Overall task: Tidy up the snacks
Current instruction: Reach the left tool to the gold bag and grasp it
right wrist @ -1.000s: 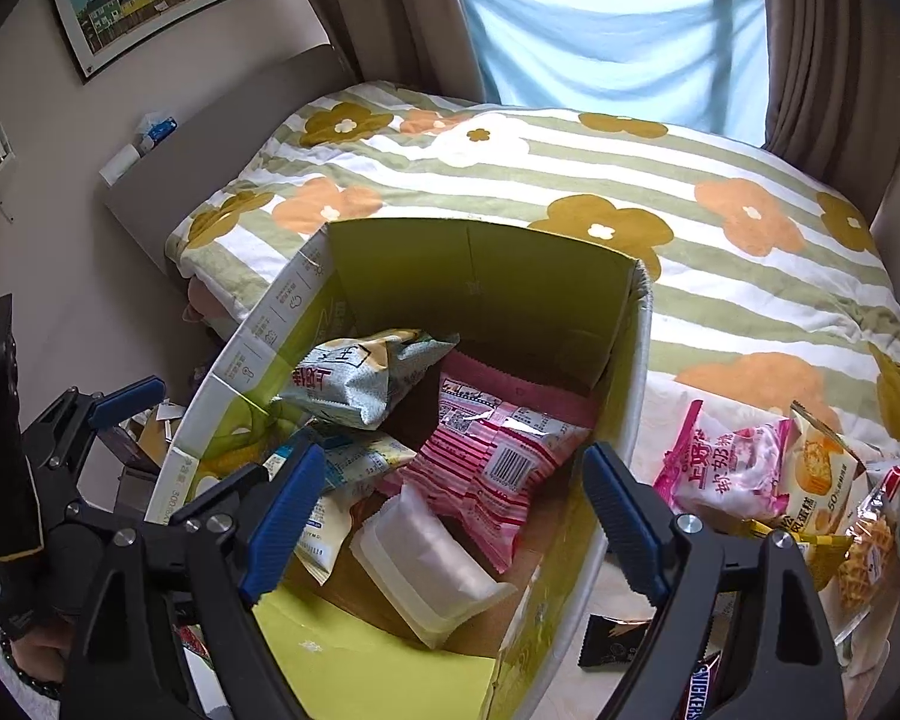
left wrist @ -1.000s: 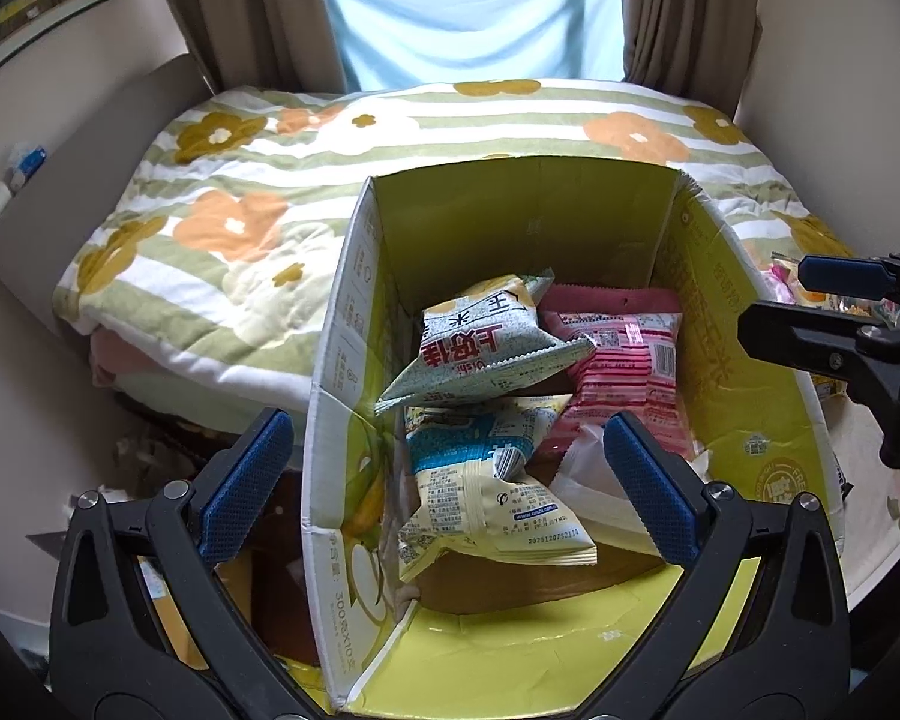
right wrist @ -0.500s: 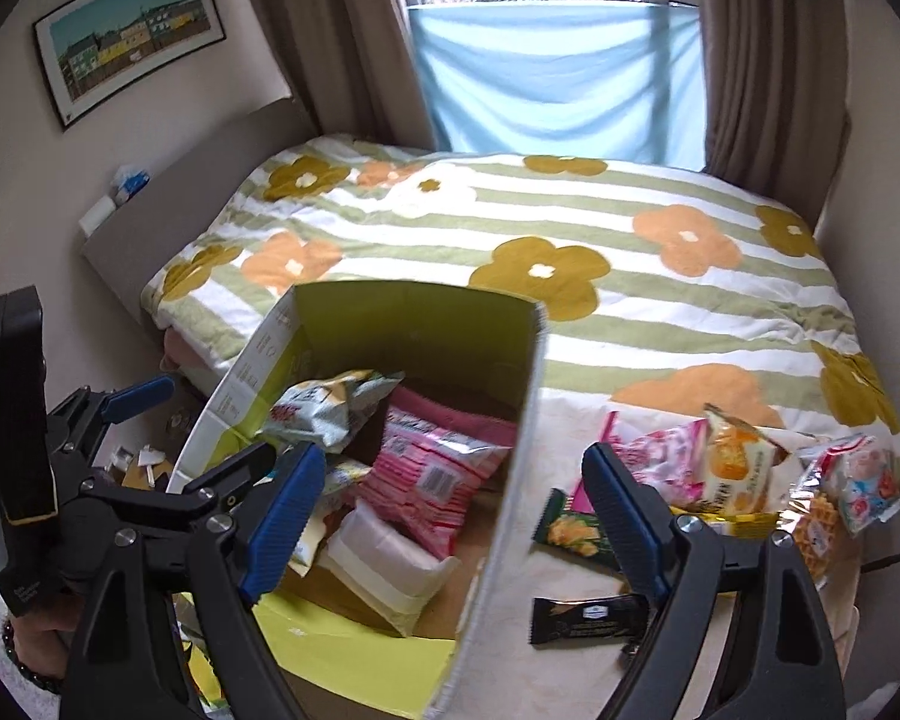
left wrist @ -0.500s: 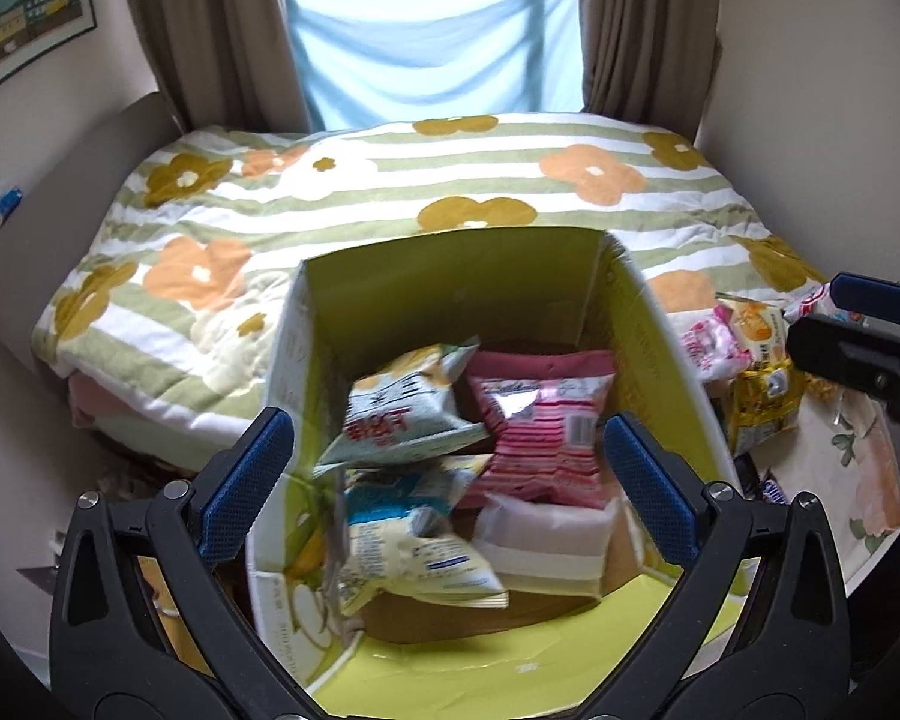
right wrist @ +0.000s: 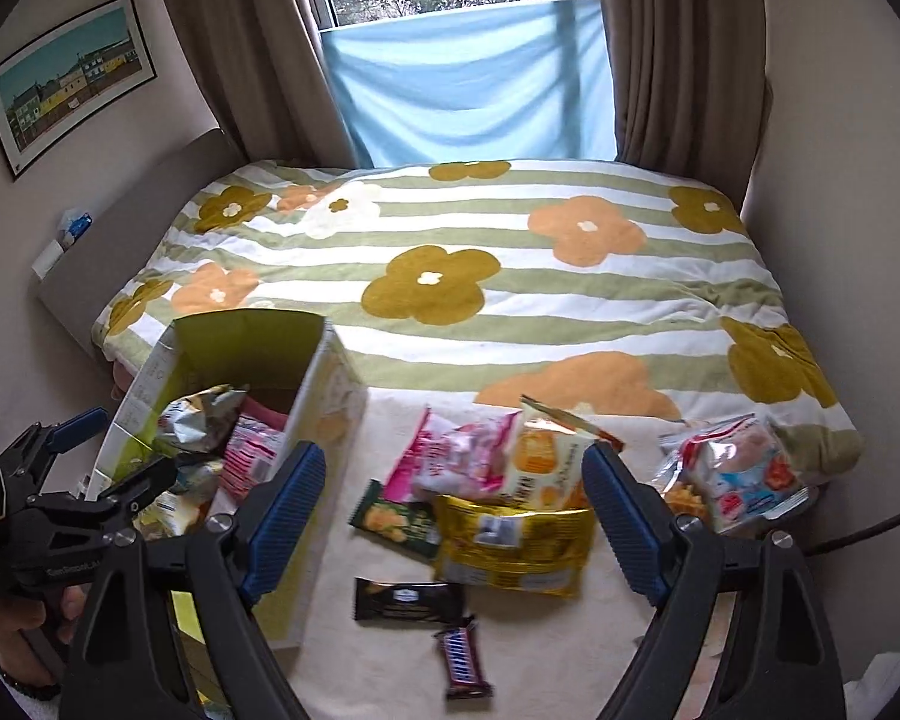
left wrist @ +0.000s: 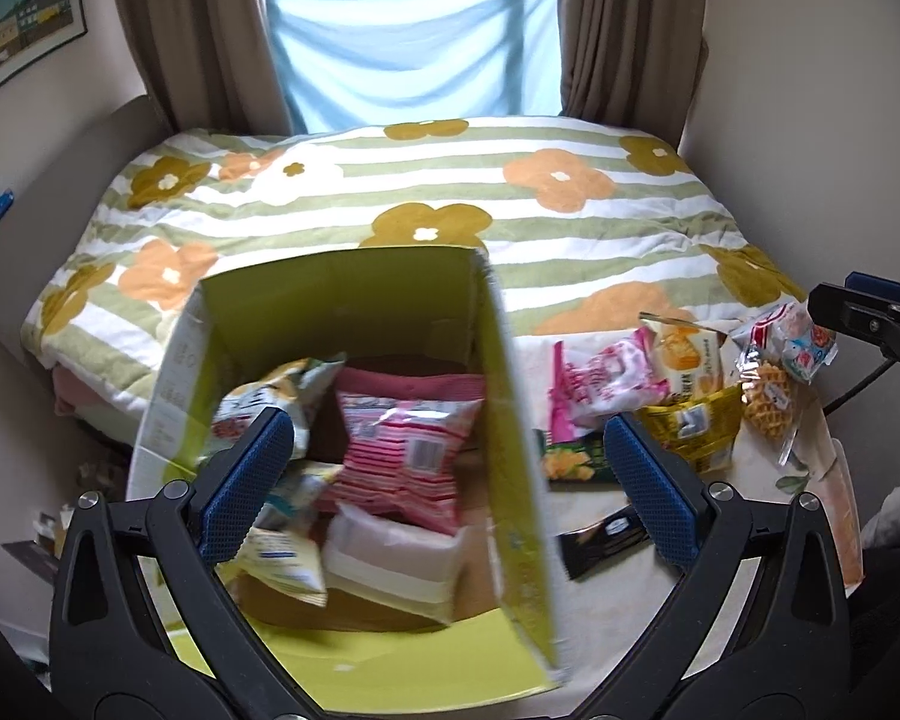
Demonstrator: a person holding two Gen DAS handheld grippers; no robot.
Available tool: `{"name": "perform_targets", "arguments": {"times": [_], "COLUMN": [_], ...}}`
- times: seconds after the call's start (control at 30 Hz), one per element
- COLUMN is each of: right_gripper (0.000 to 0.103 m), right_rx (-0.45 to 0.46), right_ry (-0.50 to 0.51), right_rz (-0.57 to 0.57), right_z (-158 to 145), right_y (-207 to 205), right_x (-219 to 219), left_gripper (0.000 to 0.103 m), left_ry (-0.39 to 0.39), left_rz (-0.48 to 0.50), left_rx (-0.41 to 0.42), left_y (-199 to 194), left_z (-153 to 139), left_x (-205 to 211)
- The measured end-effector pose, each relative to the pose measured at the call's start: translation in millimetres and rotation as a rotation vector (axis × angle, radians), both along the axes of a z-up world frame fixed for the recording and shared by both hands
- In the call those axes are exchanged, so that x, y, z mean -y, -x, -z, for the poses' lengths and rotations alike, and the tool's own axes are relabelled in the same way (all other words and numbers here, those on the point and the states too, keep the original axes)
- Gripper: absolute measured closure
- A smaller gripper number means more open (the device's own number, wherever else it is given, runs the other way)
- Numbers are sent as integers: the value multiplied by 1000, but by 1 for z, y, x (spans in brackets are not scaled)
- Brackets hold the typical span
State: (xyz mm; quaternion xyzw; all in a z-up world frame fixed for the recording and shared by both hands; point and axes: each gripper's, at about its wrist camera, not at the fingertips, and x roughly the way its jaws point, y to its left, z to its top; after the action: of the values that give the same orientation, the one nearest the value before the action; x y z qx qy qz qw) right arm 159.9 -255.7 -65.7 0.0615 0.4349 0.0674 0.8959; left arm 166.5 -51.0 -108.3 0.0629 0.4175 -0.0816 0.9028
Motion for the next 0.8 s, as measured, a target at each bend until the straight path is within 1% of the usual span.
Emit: {"name": "perform_targets", "arguments": {"times": [0.2, 0.33, 0.4, 0.43, 0.53, 0.8], "right_gripper": [18, 18, 18, 18, 18, 18], "right_rx": [-9, -21, -32, -38, -58, -116], "right_ry": [2, 7, 12, 10, -12, -65], "right_rz": [-53, -104, -130, -140, -156, -146], "right_z": [5, 14, 21, 25, 38, 70], "right_y": [-10, -20, -26, -28, -34, -47], "right_x": [46, 65, 74, 77, 85, 101], "left_gripper": [0, 0, 0, 0, 0, 0], "left_ry": [5, -4, -24, -45, -151, -417], "left_rz": [4, 9, 35, 54, 125, 423], "left_rx": [-14, -41, -51, -54, -52, -58], "left_y": [7, 12, 17, 19, 24, 28], "left_z": [4, 16, 26, 31, 50, 110], "left_x": [66, 103, 122, 131, 157, 213]}}
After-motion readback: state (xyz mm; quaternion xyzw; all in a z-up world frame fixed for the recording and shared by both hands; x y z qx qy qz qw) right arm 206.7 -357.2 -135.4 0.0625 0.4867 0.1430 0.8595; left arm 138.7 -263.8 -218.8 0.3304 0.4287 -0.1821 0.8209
